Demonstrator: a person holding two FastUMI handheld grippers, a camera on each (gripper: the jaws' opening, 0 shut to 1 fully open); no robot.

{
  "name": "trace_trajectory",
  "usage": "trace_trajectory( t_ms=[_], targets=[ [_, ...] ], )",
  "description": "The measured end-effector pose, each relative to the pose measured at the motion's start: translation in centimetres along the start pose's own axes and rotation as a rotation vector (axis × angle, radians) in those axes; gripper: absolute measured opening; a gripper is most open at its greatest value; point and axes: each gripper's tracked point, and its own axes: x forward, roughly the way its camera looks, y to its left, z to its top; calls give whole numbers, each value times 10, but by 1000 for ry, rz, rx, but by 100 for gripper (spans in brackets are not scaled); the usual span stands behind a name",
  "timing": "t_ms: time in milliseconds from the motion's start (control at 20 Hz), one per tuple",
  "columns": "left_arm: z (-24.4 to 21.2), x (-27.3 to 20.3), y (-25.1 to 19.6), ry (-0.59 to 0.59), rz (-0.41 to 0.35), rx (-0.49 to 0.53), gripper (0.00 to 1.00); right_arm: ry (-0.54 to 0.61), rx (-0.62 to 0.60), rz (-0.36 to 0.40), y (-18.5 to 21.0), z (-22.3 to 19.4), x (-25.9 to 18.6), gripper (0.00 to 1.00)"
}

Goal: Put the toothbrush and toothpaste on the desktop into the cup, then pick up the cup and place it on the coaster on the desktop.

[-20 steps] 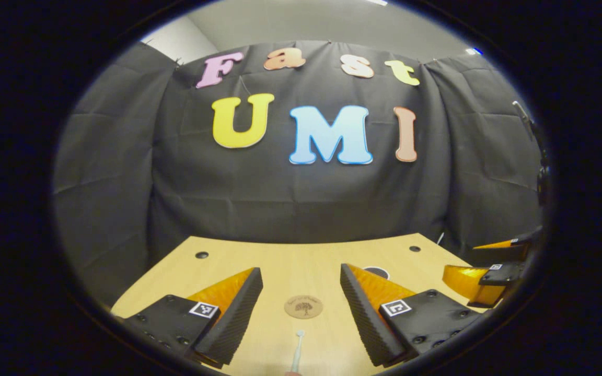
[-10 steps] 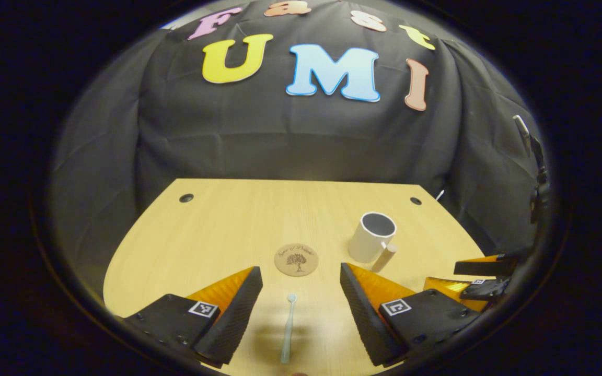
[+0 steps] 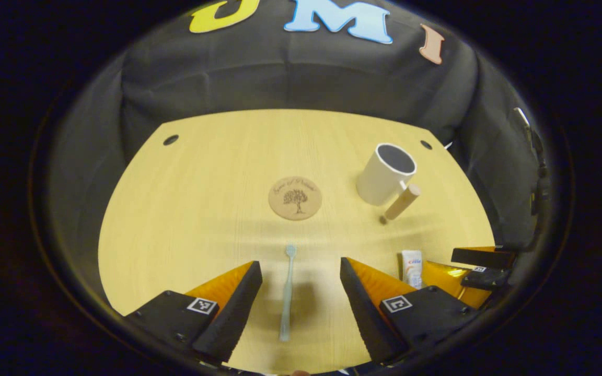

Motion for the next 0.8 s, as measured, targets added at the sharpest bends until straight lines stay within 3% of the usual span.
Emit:
trace_trajectory(
  t_ms=[150,500,800],
  targets=[
    [-19,12,3,119,-7,-37,99,71,48,25,3,-11,12,94],
    [-52,32,14,307,8,-9,100,182,50,33,7,-27,34,94],
    [-77,44,17,396,26,10,99,240,32,23,6,-36,47,94]
  ],
)
